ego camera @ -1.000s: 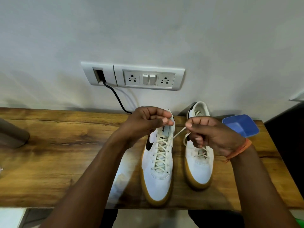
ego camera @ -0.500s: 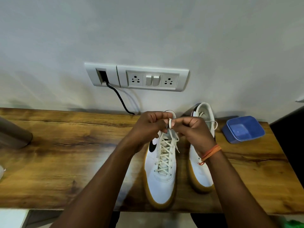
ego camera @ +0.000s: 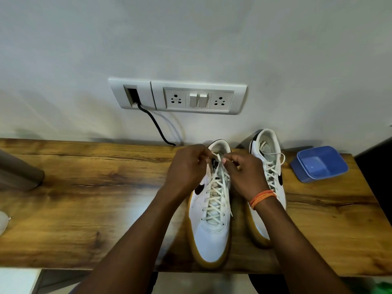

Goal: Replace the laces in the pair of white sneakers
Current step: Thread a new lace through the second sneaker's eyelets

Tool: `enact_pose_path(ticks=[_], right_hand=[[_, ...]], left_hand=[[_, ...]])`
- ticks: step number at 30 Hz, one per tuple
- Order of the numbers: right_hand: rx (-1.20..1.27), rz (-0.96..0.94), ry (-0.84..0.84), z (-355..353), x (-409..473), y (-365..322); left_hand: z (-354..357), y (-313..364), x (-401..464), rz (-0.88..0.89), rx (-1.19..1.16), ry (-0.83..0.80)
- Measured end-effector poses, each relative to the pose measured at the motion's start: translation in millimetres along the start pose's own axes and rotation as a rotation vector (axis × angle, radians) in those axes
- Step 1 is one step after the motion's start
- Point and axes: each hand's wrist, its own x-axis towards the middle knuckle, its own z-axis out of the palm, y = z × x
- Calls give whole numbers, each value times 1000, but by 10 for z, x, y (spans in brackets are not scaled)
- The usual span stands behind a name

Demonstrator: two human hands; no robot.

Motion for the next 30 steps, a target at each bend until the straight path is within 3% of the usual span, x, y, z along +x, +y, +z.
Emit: enact_pose_path(ticks=[3,5,8,12,17,21,26,30], right_hand=[[4,71,136,-95,40,-11],[16,175,68,-210,59,-17],[98,453,-287,-407,9,-86],[-80,598,-757,-426,-71,-139],[-27,648,-833,-317,-83,-108],[11,541,-691,-391,-49,-114],[-59,110,-169,-316,41,-39],[-172,-38,-11,-104,57,44]], left_hand=[[-114,-32,11,-154,118,22],[-203,-63,8,-312,220,-235],[-264,-2,-75,-415,291,-641],[-108,35,-120,-300,288,-609],[-105,11,-93,-298,258,-567],[-128,56,-51,-99,197,-316],[51,35,-93,72,228,-8],[164,-17,-101,136,258,73]])
